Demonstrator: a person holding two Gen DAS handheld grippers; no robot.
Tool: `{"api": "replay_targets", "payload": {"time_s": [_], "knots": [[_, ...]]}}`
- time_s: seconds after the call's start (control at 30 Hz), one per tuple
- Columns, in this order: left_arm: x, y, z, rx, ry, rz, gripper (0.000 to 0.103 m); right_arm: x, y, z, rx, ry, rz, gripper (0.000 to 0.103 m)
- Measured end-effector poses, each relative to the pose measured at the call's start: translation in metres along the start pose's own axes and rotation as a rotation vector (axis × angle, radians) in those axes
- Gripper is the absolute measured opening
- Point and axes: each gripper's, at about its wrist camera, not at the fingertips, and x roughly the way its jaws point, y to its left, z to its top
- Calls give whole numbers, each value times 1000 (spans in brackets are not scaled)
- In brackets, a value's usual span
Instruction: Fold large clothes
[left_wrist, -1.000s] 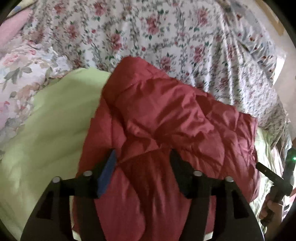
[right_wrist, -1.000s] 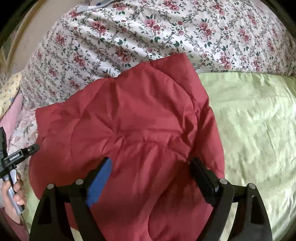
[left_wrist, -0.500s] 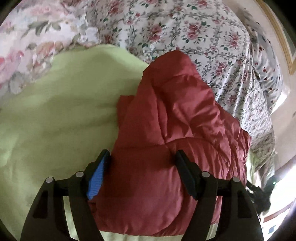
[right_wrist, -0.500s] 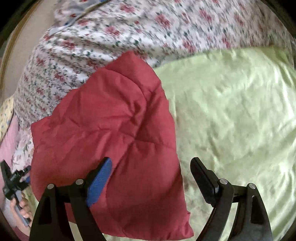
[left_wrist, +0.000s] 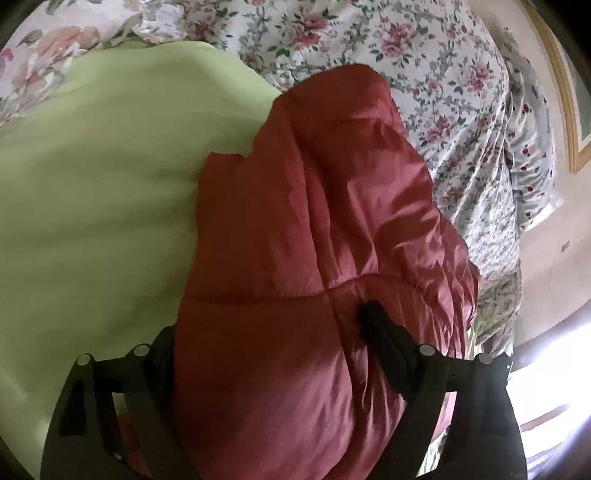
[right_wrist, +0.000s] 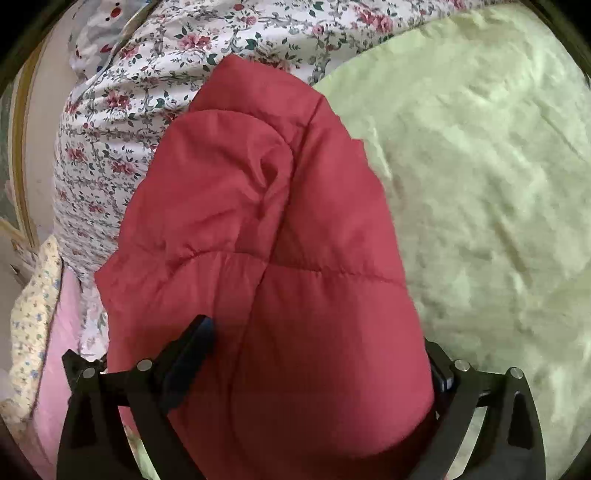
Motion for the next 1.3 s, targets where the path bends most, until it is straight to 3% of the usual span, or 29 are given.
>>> {"api": "replay_targets", "payload": {"time_s": [0.03,0.13,0.2,0.3,0.37,0.73,1.03,1.3], "knots": [[0,-2,0,11,3,2,83,0,0,-2,-2,5,2,97],[-4,-8,-3,48,5,-4,66,2,9,-5,-30,22,-11,83],[-11,-12,-5,64,7,-16,54,-2,13,-7,-38,27,-12,65],[-25,-18,-9,89,5,-26,45,-13,20,-9,-51,25,-10,49],[-36,-24,-12,104,6,-30,42,-23,27,-15,-70,24,-22,45],[-105,-30,-65,166,29,-65,37,-90,47,-77,-108,26,1,40],[-144,-22,-113,178,82,-86,36,-137,35,-138,-74,46,20,40],[-138,-10,-130,183,77,-9,38,-136,28,-151,-54,52,8,43]]}}
